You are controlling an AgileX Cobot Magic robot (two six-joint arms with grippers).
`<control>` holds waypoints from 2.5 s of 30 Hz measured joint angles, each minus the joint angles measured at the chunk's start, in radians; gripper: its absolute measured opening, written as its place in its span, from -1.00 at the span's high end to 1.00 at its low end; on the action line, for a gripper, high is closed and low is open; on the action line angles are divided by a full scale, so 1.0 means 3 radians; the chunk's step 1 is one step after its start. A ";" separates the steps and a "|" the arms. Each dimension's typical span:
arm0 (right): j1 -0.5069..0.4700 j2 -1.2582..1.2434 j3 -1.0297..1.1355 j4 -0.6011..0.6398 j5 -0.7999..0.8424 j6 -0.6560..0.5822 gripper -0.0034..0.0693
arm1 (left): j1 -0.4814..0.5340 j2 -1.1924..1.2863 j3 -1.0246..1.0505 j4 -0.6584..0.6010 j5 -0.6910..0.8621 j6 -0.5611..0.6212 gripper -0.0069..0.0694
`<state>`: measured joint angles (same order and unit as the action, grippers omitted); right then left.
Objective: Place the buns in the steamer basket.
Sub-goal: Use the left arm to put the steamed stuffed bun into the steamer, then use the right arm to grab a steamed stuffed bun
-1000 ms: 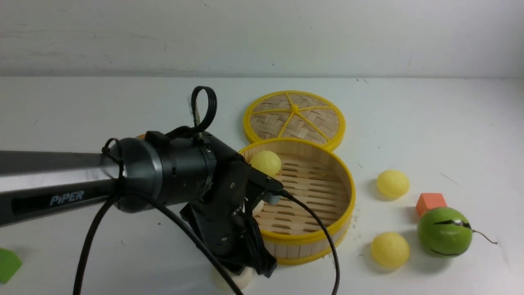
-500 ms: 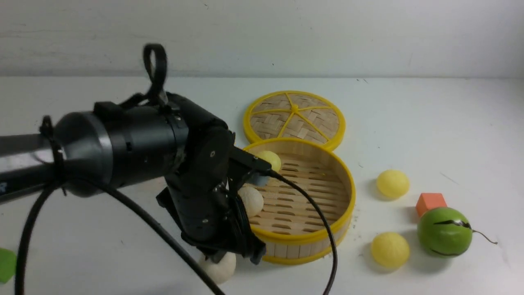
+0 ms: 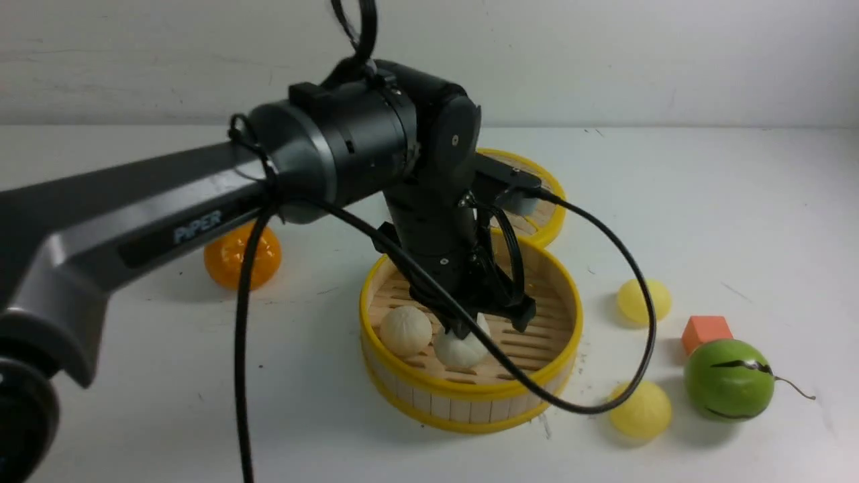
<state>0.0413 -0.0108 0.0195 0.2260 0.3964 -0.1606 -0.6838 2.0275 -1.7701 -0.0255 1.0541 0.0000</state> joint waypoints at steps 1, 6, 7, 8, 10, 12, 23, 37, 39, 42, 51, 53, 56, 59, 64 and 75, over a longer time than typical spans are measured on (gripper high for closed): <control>0.0000 0.0000 0.0000 0.0000 0.0000 0.0000 0.25 | 0.0000 0.0057 -0.0045 0.0000 0.0011 0.0000 0.84; 0.0000 0.0000 0.0000 0.0000 0.0000 0.0000 0.25 | 0.0000 0.0161 -0.0106 -0.0013 -0.0126 0.0000 0.84; 0.0000 0.0000 0.0000 0.0000 0.0000 0.0000 0.25 | 0.0000 0.0184 -0.0106 -0.0005 -0.0167 0.0000 0.84; 0.0000 0.0000 0.0000 0.0000 0.0000 0.0000 0.25 | 0.0000 0.0205 -0.0110 0.0003 -0.0195 0.0000 0.83; 0.0000 0.0000 0.0000 0.0000 0.0000 0.0000 0.25 | 0.0000 0.0261 -0.0113 0.0012 -0.0204 0.0000 0.83; 0.0000 0.0000 0.0000 0.0000 0.0000 0.0000 0.25 | 0.0000 0.0324 -0.0113 0.0012 -0.0181 0.0000 0.81; 0.0000 0.0000 0.0000 0.0000 0.0000 0.0000 0.25 | 0.0000 0.0224 -0.0122 0.0022 -0.0131 0.0000 0.06; 0.0000 0.0000 0.0000 0.0000 0.0000 0.0000 0.25 | 0.0000 -0.1970 0.0830 0.0055 -0.0179 -0.0243 0.85; 0.0000 0.0000 0.0000 0.0000 0.0000 0.0000 0.25 | 0.0000 -0.2463 0.1399 -0.0020 -0.0508 -0.0246 0.86; 0.0000 0.0000 0.0000 0.0000 0.0000 0.0000 0.25 | 0.0000 -0.3148 0.2245 -0.0204 -0.1073 -0.0246 0.86; 0.0000 0.0000 0.0000 0.0000 0.0000 0.0000 0.25 | 0.0000 -0.4985 0.4694 -0.0820 -0.2930 0.0073 0.86; 0.0000 0.0000 0.0000 0.0000 0.0000 0.0000 0.25 | 0.0000 -0.5169 0.4905 -0.0877 -0.3027 0.0073 0.86; 0.0000 0.0000 0.0000 -0.0016 -0.0030 0.0000 0.25 | 0.0000 -0.5333 0.5020 -0.0908 -0.3061 0.0073 0.86; 0.0000 0.0000 0.0013 0.0045 -0.0133 0.0082 0.25 | 0.0000 -0.5405 0.5033 -0.0912 -0.3040 0.0073 0.86; 0.0000 0.0000 0.0026 0.0750 -0.0732 0.0601 0.25 | 0.0000 -0.5437 0.5036 -0.0953 -0.2792 0.0073 0.86; 0.0000 0.0868 -0.1154 0.1133 0.0391 0.0472 0.31 | 0.0000 -0.5437 0.5036 -0.0988 -0.2787 0.0073 0.86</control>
<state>0.0413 0.2496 -0.3267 0.5660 0.5137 -0.0188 -0.6838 0.3963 -0.2594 -0.3218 0.2180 0.0220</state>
